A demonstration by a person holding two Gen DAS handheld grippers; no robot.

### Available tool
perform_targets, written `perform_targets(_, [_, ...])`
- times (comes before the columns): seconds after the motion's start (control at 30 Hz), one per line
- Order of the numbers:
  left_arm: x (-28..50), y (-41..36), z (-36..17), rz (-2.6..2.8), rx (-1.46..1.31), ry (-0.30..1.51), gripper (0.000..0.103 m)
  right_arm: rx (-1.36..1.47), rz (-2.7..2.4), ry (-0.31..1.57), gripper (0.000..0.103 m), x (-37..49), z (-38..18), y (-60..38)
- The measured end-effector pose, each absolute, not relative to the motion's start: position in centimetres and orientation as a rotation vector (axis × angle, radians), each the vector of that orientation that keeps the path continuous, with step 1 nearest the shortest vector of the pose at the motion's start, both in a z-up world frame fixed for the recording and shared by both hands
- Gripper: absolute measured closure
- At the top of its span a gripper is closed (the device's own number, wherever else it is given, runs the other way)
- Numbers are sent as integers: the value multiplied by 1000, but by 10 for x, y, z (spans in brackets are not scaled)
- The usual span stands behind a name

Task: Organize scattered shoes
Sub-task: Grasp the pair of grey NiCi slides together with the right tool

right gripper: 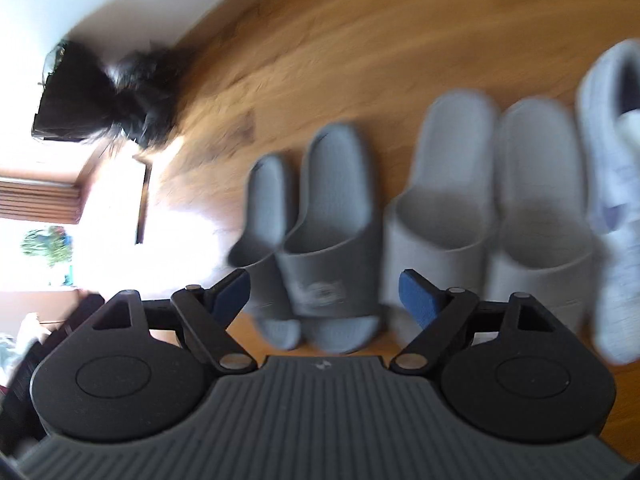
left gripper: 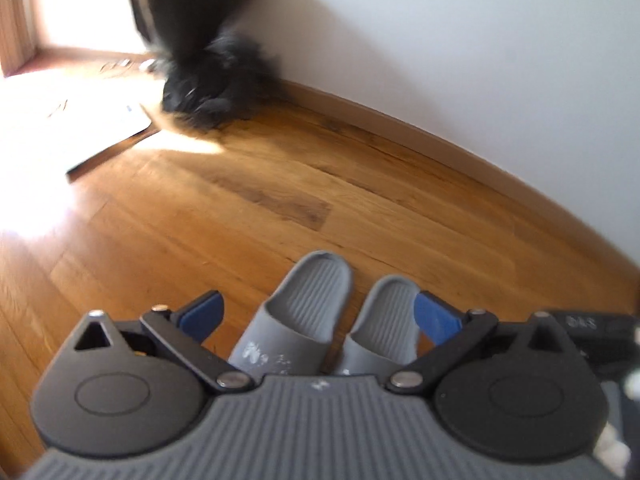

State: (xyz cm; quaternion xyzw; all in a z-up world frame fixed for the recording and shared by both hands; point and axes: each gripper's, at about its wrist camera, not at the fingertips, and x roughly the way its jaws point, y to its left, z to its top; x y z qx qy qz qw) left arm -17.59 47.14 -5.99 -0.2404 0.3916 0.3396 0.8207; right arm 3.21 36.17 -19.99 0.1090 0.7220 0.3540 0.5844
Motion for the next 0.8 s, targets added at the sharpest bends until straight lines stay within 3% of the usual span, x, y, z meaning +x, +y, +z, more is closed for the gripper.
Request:
perform_targets(0.2, [-167, 485, -66, 662, -431, 891, 1, 120, 729, 1841, 21, 31, -251, 468])
perform_targets(0.37, [-169, 495, -76, 663, -466, 890, 1, 45, 648, 1872, 22, 29, -288, 495])
perform_targets(0.47, [-176, 510, -79, 760, -417, 909, 1, 60, 600, 1899, 33, 30, -307, 502])
perform_targets(0.57, [-186, 524, -80, 804, -364, 922, 1, 57, 550, 1921, 35, 33, -316, 506])
perform_targets(0.8, [-194, 529, -63, 715, -475, 851, 1, -307, 520, 1911, 41, -3, -336, 535])
